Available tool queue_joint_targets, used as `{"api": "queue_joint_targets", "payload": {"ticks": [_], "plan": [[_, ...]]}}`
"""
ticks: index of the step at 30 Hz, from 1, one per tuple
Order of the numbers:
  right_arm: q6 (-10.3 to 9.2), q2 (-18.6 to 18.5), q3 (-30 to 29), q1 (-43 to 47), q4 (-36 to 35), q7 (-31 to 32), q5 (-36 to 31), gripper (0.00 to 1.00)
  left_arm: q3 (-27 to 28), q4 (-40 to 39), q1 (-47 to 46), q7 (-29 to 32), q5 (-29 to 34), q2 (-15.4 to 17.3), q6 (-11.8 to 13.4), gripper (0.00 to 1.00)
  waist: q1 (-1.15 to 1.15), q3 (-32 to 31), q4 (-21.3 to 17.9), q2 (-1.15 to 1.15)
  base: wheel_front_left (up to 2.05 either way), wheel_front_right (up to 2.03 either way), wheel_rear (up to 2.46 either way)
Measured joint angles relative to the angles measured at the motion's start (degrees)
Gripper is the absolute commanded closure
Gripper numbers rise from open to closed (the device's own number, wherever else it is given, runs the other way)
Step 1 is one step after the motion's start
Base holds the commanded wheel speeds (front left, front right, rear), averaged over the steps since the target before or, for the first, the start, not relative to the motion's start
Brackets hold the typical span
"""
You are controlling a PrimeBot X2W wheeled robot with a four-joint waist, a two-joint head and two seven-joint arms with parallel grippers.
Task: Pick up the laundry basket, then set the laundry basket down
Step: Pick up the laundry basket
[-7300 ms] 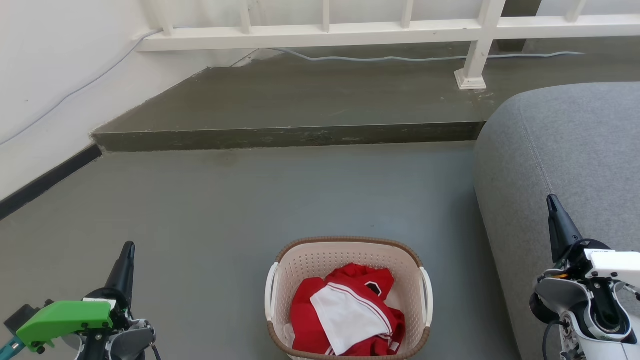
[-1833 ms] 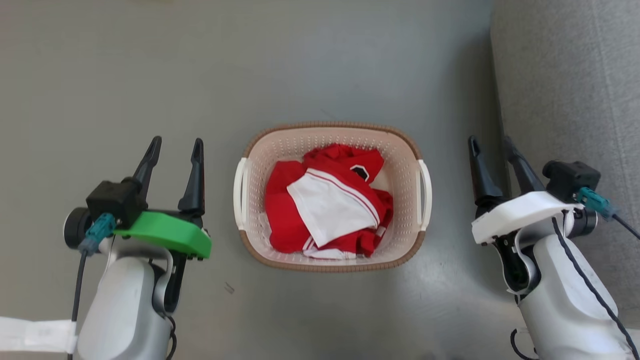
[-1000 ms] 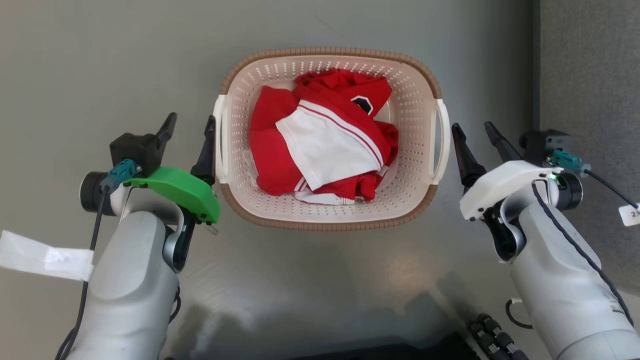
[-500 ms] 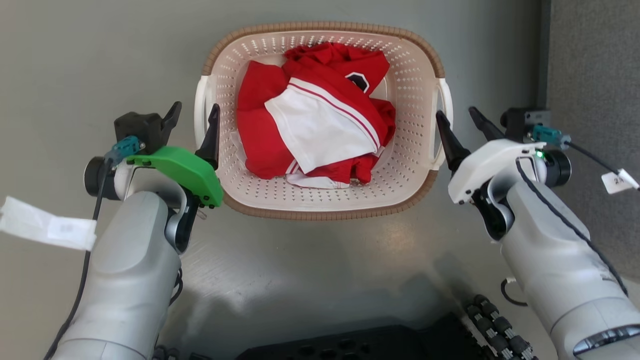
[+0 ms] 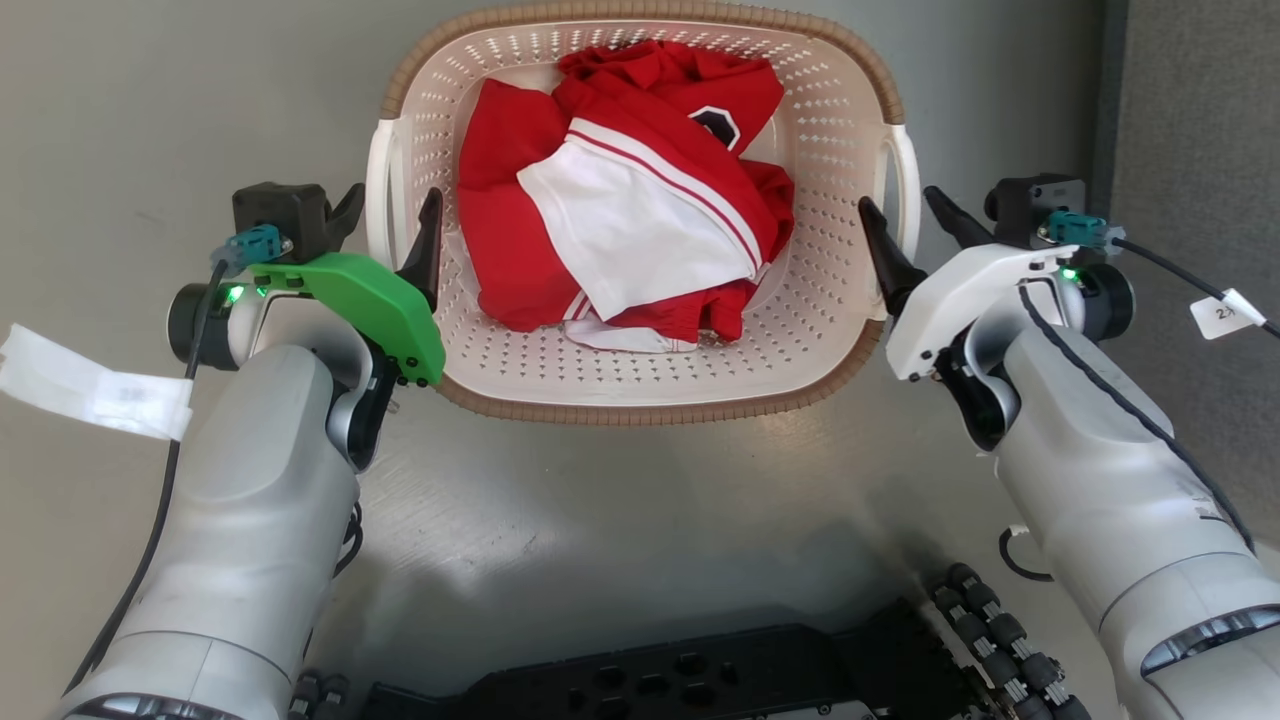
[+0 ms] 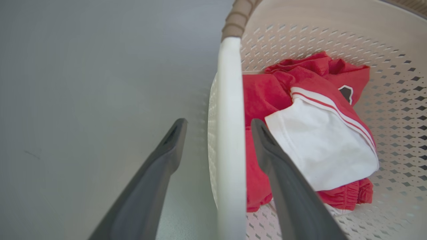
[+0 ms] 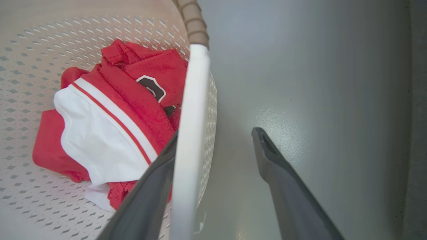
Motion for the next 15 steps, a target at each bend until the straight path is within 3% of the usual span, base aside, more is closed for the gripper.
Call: {"api": "queue_joint_targets", "payload": {"ticks": [1,3,5,6,7,8,15], "plan": [[0.00,-0.01,0.68,-0.08,0.00,0.00,0.77,0.00,-0.44,0.15,-0.21,0.00,-0.11,0.00,0.00,0.00,0.00,0.09,0.11,0.00,0.00,0.00,0.00],[0.00,0.02,2.04,-0.13,0.00,0.00,1.88,0.00,-0.94,0.41,-0.38,0.00,-0.78,0.00,0.00,0.26,0.00,0.20,0.32,0.00,0.00,0.00,0.00],[0.00,0.02,2.98,-0.19,-0.02,0.00,2.72,0.58,-1.32,0.98,-0.56,0.00,-1.69,-0.01,0.00,0.54,0.00,0.27,0.49,0.00,0.00,0.00,0.00],[0.00,0.01,3.49,-0.23,-0.03,0.00,3.39,0.78,-1.57,1.32,-0.68,0.00,-2.13,-0.01,0.00,0.63,0.00,0.28,0.56,0.00,0.00,0.00,0.00],[0.00,0.01,4.02,-0.34,-0.04,-0.01,4.09,1.00,-1.90,1.60,-0.80,0.01,-2.68,-0.01,0.00,0.80,0.00,0.28,0.63,0.00,0.00,0.00,0.00],[0.00,0.02,4.39,-0.50,-0.07,-0.01,4.64,1.00,-2.24,1.70,-0.86,0.02,-3.12,-0.01,0.00,1.00,0.00,0.26,0.68,0.00,0.00,0.00,0.00],[-0.10,0.07,6.62,-1.00,0.05,-0.02,7.54,1.00,-4.22,2.81,-1.30,0.43,-5.71,-0.33,-0.22,1.00,0.00,-0.49,0.72,0.00,0.00,0.00,0.00]]}}
